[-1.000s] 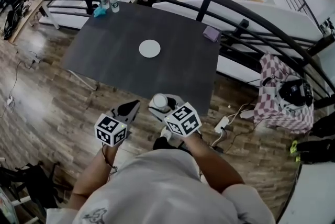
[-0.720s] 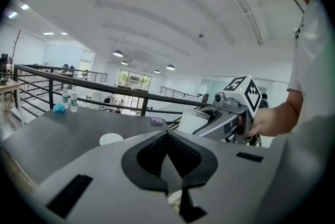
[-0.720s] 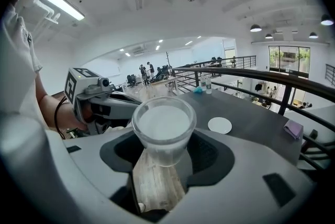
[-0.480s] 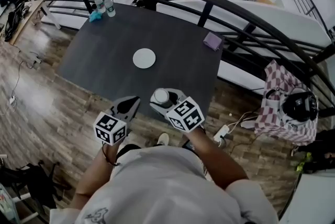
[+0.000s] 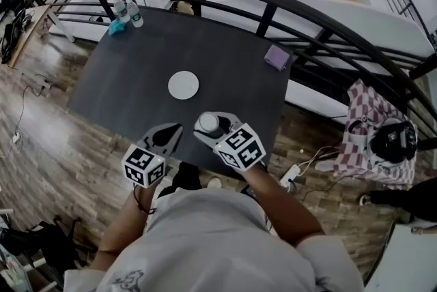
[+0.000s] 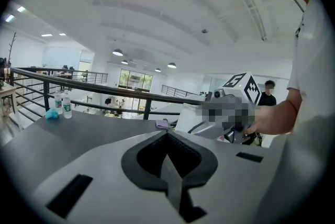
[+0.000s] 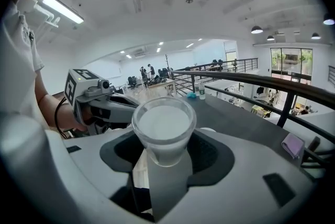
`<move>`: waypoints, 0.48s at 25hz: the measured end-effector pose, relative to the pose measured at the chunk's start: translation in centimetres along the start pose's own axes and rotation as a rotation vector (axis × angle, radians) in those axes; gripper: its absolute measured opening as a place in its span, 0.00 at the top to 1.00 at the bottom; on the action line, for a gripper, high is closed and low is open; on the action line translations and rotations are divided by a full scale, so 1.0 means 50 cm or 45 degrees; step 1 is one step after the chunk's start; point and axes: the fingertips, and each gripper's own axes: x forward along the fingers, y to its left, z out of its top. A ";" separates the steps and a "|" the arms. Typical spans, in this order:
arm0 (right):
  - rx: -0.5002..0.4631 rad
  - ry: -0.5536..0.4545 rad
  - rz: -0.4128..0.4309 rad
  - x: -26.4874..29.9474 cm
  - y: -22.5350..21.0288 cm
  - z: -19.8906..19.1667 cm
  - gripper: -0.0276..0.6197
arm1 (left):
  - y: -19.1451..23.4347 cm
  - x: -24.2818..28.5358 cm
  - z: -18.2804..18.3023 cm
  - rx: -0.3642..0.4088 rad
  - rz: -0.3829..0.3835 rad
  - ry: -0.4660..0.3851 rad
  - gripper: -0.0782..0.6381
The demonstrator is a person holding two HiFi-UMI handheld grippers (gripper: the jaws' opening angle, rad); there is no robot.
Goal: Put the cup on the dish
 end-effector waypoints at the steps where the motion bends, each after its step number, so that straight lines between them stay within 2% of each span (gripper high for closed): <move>1: -0.006 0.002 -0.011 0.009 -0.012 0.006 0.55 | 0.014 0.012 0.004 0.002 -0.010 0.001 0.89; 12: 0.038 0.048 -0.059 0.173 -0.156 0.068 0.55 | 0.232 0.140 0.026 -0.039 -0.067 0.051 0.89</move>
